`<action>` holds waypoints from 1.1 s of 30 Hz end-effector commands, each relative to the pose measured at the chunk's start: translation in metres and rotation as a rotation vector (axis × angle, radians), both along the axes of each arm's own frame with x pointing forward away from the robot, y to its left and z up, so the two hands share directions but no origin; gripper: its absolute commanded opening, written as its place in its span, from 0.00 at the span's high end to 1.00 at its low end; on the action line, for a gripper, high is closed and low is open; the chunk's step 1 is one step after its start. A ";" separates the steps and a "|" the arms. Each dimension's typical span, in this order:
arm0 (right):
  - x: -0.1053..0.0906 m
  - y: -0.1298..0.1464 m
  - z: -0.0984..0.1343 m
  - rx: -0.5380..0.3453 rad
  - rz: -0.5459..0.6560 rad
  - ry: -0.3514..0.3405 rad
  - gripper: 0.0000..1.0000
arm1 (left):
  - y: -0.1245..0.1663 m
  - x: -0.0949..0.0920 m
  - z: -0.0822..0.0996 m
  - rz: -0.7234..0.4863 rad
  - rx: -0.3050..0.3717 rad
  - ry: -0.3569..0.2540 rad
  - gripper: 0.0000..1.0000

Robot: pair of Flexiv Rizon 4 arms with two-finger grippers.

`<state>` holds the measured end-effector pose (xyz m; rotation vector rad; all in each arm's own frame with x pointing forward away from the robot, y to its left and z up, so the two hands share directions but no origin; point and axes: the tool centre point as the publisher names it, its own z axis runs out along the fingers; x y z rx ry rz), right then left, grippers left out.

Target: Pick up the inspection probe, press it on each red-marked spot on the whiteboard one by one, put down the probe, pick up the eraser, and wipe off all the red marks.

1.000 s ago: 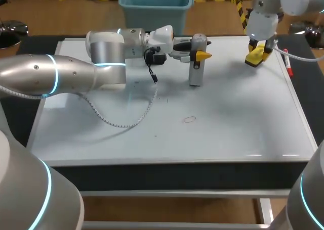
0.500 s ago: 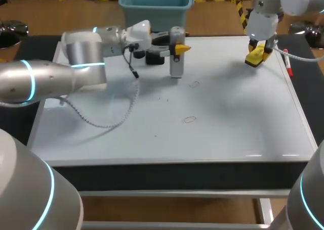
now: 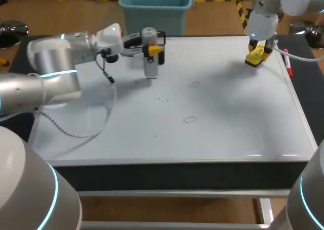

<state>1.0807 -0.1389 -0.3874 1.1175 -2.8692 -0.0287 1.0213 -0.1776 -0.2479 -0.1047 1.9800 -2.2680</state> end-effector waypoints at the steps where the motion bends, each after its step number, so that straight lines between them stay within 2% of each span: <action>1: 0.000 0.000 0.001 -0.004 0.002 0.001 1.00 | 0.036 -0.011 0.007 0.113 0.020 0.019 1.00; 6: 0.000 0.000 0.001 -0.004 0.002 0.001 1.00 | 0.065 -0.008 0.001 0.152 -0.001 0.023 1.00; 12: 0.000 0.000 0.001 -0.004 0.002 0.001 1.00 | 0.085 -0.006 -0.002 0.172 -0.006 0.022 1.00; 25: 0.000 0.000 0.001 -0.004 0.002 0.001 1.00 | 0.103 0.002 -0.002 0.166 -0.009 0.003 1.00; 33: 0.000 0.000 0.001 -0.004 0.002 0.001 1.00 | 0.103 0.002 -0.002 0.166 -0.009 0.003 1.00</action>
